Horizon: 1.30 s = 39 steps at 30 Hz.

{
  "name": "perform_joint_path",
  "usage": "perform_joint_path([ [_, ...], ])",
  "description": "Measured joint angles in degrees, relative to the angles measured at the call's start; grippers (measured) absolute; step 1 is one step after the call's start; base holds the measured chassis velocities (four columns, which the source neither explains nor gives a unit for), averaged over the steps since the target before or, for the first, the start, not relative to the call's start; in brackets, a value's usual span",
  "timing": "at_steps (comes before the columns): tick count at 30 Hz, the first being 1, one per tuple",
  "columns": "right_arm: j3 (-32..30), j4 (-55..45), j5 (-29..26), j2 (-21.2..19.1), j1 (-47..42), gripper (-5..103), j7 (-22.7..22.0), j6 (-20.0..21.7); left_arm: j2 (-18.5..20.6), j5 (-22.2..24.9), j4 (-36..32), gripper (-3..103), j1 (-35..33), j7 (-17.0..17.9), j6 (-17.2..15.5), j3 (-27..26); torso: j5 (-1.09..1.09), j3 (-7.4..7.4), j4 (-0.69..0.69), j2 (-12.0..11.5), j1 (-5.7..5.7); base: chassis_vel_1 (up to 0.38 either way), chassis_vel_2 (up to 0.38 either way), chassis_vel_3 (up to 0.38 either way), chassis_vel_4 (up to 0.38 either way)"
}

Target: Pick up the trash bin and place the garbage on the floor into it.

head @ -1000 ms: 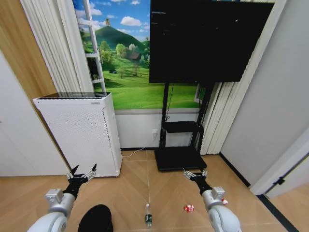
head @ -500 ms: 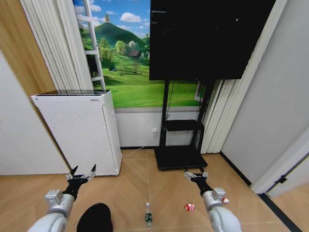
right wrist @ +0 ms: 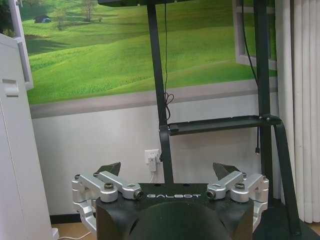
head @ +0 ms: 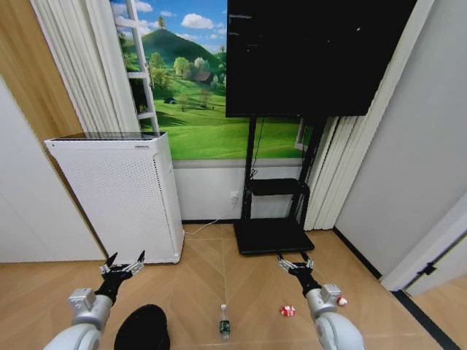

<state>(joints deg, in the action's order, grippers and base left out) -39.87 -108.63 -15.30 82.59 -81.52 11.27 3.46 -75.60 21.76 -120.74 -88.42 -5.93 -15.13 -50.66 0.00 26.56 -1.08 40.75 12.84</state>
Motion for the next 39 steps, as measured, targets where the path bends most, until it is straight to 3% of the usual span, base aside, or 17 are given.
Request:
perform_joint_path([
  [39, -0.05, 1.16, -0.16, 0.36, -0.07, 100, -0.17, -0.56, -0.65, -0.72, 0.87, 100, -0.61, -0.45, 0.41, 0.02, 0.00, -5.82, 0.00, -9.68, -3.88, 0.000, 0.000, 0.000, 0.000],
])
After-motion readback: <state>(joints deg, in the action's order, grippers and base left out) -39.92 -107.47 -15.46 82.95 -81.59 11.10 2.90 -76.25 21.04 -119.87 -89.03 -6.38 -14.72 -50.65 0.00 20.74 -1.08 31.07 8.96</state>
